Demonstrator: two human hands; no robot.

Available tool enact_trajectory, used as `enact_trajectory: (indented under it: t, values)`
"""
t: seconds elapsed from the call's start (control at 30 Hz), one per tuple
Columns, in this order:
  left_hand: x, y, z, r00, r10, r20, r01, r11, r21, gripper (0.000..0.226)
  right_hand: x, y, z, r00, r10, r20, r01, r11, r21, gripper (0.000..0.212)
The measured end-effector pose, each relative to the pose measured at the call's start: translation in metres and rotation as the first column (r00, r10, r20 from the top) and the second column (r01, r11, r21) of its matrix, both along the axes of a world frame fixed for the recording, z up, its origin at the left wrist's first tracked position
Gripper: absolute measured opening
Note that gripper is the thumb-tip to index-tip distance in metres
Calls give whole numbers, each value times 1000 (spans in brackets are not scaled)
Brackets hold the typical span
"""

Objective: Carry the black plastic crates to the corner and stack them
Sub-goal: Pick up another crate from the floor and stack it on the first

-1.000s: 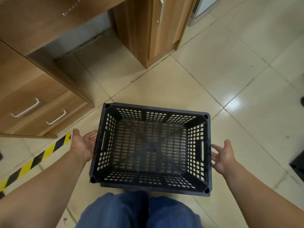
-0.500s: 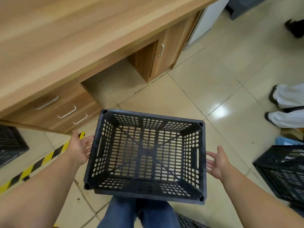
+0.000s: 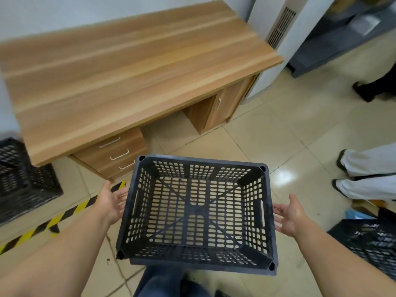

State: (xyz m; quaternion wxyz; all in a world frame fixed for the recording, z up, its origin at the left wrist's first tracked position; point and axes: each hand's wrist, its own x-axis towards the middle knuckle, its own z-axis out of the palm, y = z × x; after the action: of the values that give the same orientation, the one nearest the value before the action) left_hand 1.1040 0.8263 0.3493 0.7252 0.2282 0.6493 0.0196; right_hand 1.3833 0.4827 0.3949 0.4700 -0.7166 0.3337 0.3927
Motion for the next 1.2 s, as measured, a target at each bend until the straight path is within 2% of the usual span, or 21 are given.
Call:
enact_trajectory:
  t: [0.17, 0.33, 0.57, 0.87, 1.2]
  values:
    - [-45, -25, 17, 998, 63, 26, -65, 996, 62, 78, -13, -1, 10, 995, 103, 0, -103, 994, 37, 79]
    - [-97, -62, 29, 981, 196, -7, -193, 972, 132, 76, -40, -3, 21, 979, 203, -7, -202, 978, 57, 77]
    - [-176, -122, 50, 889, 459, -10, -451, 877, 169, 75, -79, 8, 41, 925, 379, 1, -379, 924, 50, 70]
    - [-304, -170, 78, 776, 631, -13, -621, 767, 164, 79, -156, 75, 48, 765, 644, -24, -643, 765, 46, 75]
    - [-467, -187, 84, 590, 807, 7, -799, 582, 152, 85, -305, 176, 58, 556, 831, -8, -829, 555, 72, 73]
